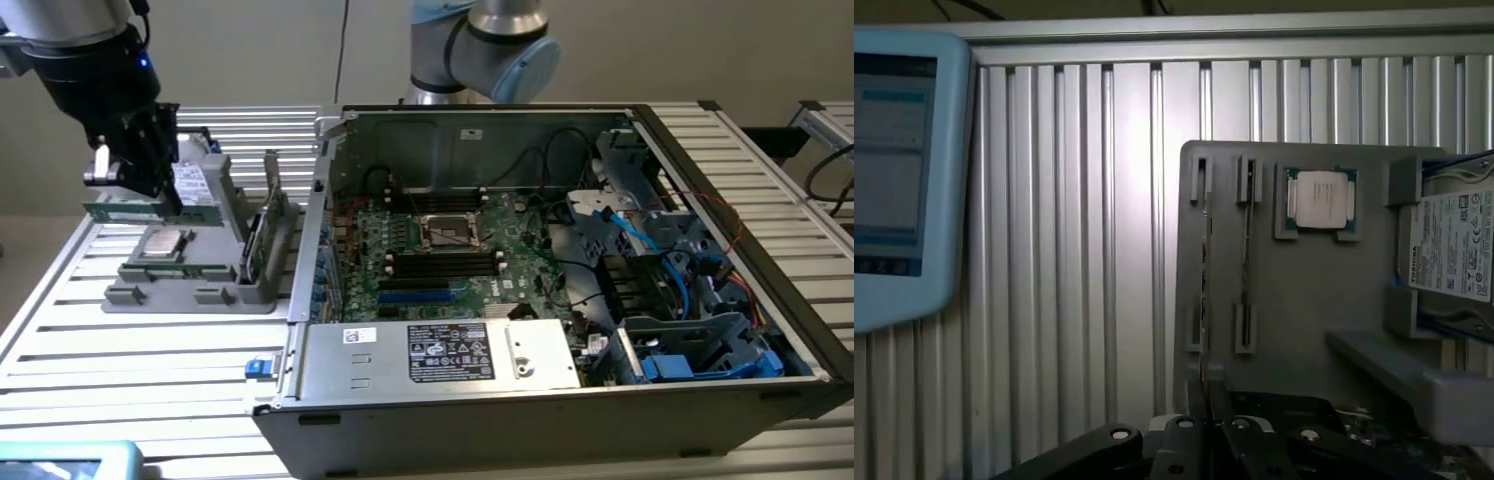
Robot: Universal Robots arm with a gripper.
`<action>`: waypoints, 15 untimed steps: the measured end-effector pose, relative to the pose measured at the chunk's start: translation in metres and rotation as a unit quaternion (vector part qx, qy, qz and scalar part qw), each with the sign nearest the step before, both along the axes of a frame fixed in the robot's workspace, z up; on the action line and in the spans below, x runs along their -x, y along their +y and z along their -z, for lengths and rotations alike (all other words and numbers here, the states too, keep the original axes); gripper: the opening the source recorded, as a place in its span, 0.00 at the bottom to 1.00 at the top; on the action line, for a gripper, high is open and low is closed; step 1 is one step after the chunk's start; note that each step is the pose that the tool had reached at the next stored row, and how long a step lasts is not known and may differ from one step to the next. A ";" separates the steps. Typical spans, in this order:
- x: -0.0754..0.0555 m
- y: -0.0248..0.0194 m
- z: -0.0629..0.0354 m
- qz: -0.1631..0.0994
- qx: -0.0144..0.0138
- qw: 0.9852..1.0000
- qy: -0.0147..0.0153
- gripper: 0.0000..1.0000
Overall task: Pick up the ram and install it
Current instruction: 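Pick up the ram and move it above insertion slot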
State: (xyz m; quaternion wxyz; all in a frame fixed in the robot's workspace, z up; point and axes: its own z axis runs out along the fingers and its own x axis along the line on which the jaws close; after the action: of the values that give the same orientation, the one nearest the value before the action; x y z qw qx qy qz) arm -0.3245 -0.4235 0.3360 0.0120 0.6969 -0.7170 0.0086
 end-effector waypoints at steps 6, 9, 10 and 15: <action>-0.016 0.0000 -0.0193 0.000 -0.001 1.000 0.000 0.13; -0.025 0.0000 -0.0311 0.000 -0.001 1.000 0.000 0.13; -0.028 0.0000 -0.0344 0.000 -0.002 1.000 0.000 0.13; -0.043 0.0000 -0.0492 0.000 -0.002 1.000 0.000 0.13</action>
State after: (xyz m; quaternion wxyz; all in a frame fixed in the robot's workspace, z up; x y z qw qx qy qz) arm -0.2819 -0.4235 0.3852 0.0102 0.6969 -0.7170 0.0069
